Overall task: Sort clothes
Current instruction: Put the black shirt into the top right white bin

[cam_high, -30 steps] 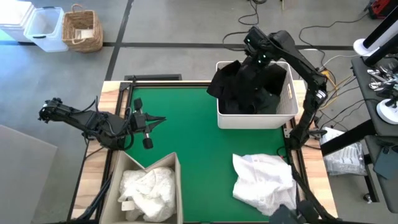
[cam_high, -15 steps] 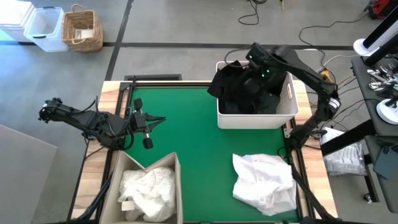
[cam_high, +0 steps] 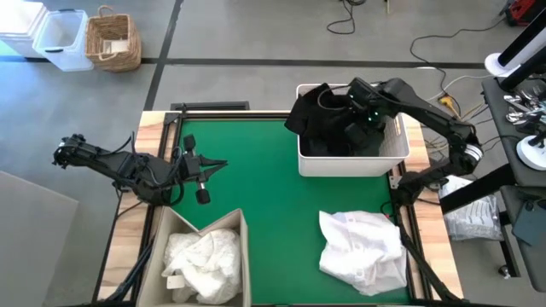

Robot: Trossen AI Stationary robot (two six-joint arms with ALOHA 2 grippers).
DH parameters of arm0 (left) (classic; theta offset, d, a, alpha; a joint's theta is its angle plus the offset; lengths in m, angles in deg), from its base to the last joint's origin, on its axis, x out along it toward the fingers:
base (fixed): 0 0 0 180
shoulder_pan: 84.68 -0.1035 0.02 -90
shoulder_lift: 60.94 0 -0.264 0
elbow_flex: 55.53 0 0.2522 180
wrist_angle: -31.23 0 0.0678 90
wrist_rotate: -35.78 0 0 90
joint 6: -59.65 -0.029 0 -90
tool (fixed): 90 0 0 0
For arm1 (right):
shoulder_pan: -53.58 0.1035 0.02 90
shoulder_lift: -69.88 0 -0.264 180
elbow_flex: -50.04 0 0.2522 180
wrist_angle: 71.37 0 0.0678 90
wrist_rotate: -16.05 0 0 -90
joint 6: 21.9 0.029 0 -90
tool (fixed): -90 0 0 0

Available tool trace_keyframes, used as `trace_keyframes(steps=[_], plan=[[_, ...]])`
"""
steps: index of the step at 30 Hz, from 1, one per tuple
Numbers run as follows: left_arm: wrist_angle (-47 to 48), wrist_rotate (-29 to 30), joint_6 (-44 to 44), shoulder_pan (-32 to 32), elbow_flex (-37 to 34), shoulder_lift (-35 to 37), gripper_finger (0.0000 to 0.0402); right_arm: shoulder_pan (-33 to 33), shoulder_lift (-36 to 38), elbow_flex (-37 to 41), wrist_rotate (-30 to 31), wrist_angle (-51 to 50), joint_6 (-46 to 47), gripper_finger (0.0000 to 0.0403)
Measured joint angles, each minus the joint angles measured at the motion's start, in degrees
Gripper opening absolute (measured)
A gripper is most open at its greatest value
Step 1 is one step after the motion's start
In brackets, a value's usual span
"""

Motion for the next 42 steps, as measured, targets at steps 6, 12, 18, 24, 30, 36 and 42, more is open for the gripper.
trace_keyframes(steps=[6,12,18,24,30,36,42], plan=[[0.13,0.01,-0.02,0.02,0.0,0.0,0.0,0.39,4.39,-0.59,0.24,0.15,1.47,0.0012],[0.09,0.01,-0.02,0.02,0.0,0.0,0.0,1.47,8.18,-4.99,3.89,2.74,2.98,0.0012],[-0.11,0.02,-0.4,0.01,0.0,0.0,0.0,4.76,8.3,-9.19,6.54,5.44,2.38,0.0012],[-0.11,0.02,-0.49,0.0,0.0,0.0,0.0,10.8,4.38,-12.26,6.08,10.51,2.43,0.0012],[-0.11,0.04,-1.13,0.0,0.0,0.0,0.0,17.74,-4.18,-18.97,6.08,10.63,1.23,0.0012],[-0.11,0.07,-1.77,0.0,0.0,0.0,0.0,22.53,-12.64,-28.89,6.1,10.65,-0.45,0.0012],[-0.31,0.07,-1.79,0.0,0.0,0.0,0.0,26.27,-20.87,-37.37,6.09,11.85,-4.52,0.0012]])
